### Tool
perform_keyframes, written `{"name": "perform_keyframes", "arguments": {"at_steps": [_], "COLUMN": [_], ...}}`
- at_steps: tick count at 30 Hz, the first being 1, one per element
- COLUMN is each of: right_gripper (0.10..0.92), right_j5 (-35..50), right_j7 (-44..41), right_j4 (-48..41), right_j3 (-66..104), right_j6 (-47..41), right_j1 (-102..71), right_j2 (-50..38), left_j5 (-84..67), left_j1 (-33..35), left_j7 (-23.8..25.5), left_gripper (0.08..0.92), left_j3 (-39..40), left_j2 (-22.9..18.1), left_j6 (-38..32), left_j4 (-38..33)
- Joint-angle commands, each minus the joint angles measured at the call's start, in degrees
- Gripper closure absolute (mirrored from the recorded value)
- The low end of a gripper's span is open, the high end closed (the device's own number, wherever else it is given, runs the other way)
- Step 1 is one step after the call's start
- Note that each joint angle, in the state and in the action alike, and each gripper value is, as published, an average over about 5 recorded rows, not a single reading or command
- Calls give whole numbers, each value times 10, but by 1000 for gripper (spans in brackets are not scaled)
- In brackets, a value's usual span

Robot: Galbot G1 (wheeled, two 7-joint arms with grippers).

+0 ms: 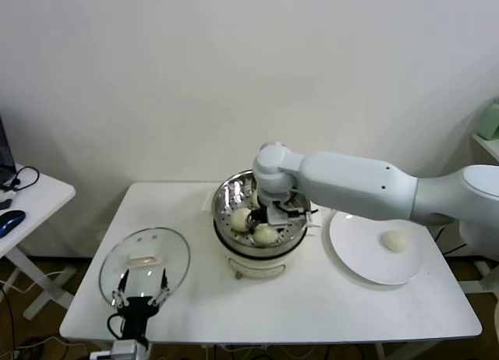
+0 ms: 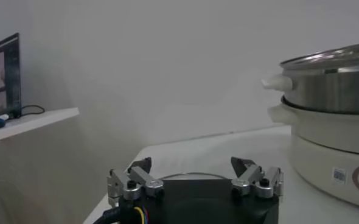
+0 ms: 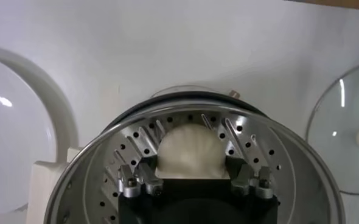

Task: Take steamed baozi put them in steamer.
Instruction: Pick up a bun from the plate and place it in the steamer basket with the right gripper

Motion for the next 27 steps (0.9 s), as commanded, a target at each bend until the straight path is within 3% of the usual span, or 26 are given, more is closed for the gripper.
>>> {"name": "perform_keyframes", "arguments": {"at_steps": [1, 12, 19, 27], "right_gripper": [293, 283, 208, 203], "right_j5": [-3, -6, -7, 12], "right_j7": [0, 1, 0, -8], "right_j4": [0, 1, 0, 0], "right_j3": [-1, -1, 6, 25], "right_j6": [4, 4, 11, 19], "right_j1": [-6, -8, -8, 15], "right_j2": [1, -8, -10, -21], "left_j5": [1, 1, 1, 3], "left_j1": [0, 0, 0, -1], "left_j7": [0, 0, 0, 0], "left_gripper": [177, 177, 177, 177], "left_j3": [0, 1, 0, 0], "left_j2": [0, -2, -1, -1], "left_j6": [0, 0, -1, 0], "left_j4": [1, 3, 3, 0]}}
